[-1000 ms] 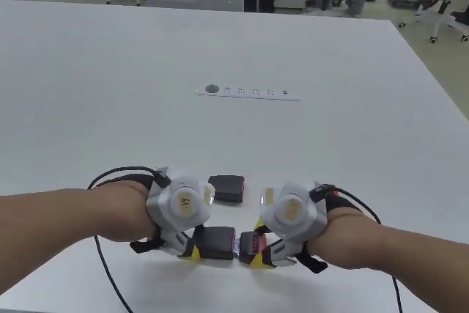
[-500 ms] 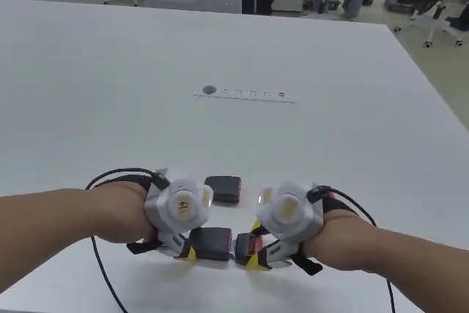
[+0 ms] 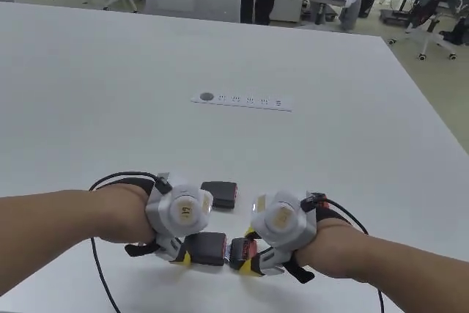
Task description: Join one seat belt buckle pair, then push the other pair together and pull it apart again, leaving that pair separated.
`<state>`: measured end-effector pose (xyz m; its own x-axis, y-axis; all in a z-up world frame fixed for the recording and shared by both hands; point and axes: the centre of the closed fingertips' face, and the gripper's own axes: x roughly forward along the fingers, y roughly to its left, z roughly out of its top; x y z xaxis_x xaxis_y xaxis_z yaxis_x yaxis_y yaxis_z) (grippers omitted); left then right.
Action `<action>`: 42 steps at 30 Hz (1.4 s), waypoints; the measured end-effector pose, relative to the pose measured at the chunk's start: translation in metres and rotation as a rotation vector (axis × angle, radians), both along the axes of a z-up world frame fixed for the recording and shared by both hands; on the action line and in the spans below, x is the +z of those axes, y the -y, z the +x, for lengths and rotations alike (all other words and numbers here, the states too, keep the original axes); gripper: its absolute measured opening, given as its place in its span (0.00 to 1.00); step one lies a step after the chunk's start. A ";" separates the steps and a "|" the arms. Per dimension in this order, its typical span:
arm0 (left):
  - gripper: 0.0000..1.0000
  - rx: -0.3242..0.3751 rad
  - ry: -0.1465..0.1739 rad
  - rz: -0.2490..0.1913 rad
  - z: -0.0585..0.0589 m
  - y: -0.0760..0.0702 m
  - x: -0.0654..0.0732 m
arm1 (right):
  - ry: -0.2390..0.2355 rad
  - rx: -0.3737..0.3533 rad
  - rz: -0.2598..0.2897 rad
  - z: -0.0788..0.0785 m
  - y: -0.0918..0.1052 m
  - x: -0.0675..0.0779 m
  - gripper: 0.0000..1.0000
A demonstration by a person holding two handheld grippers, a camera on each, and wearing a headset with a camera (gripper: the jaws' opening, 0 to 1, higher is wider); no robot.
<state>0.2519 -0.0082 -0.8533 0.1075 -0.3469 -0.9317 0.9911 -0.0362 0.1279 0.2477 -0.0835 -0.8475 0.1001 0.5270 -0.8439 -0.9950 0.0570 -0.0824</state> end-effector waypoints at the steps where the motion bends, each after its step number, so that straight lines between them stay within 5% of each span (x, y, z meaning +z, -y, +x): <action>1: 0.34 0.002 -0.002 -0.005 -0.003 0.001 0.001 | 0.000 -0.002 0.000 -0.001 0.000 0.001 0.36; 11: 0.39 0.098 0.021 -0.136 0.000 0.006 0.042 | 0.044 -0.012 0.018 0.003 0.000 0.025 0.36; 16: 0.40 0.111 0.051 -0.136 0.013 -0.001 0.047 | 0.050 -0.015 0.019 0.007 0.005 0.030 0.34; 21: 0.41 0.110 0.046 -0.136 0.021 -0.001 0.048 | 0.053 -0.026 0.027 0.017 0.015 0.036 0.33; 26: 0.43 0.104 0.053 -0.138 0.037 0.005 0.049 | 0.065 -0.032 -0.001 0.036 0.039 0.032 0.35; 36: 0.44 0.094 0.082 -0.123 0.088 0.009 0.055 | 0.083 -0.088 -0.035 0.071 0.092 0.035 0.38; 42: 0.44 0.087 0.065 -0.119 0.109 0.013 0.049 | 0.102 -0.090 -0.042 0.092 0.106 0.031 0.35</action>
<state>0.3606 -0.0214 -0.8040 0.2010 -0.4413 -0.8746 0.9793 0.0684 0.1905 0.3398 -0.1897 -0.8168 0.2315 0.4763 -0.8483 -0.9724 0.1400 -0.1868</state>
